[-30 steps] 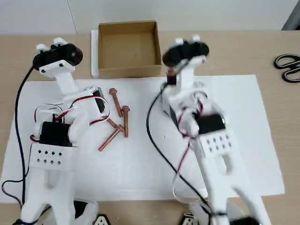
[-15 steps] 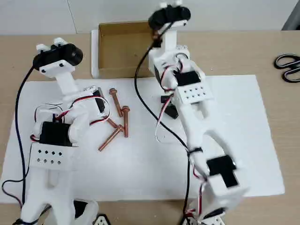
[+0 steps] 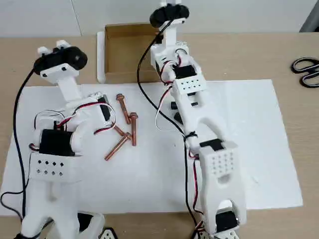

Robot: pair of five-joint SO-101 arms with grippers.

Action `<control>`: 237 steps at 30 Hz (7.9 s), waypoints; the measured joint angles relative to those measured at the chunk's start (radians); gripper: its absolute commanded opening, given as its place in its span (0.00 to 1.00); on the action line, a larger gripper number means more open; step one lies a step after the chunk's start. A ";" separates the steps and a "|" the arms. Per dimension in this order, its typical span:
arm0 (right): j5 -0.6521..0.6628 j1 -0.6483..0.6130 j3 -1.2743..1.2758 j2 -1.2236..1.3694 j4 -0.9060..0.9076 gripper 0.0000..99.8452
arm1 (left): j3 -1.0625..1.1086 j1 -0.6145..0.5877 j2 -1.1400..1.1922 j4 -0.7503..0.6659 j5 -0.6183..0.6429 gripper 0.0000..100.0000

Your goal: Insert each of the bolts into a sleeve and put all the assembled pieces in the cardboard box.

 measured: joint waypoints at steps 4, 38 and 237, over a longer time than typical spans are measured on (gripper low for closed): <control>0.000 0.000 -0.143 0.152 0.000 0.01 | -0.002 0.000 0.000 0.000 0.000 0.01; 0.083 -0.023 -0.655 0.301 0.351 0.16 | -0.002 0.000 0.000 0.000 0.000 0.01; 0.334 0.425 1.152 -1.527 1.240 0.00 | -0.924 -0.038 1.166 0.512 0.288 0.01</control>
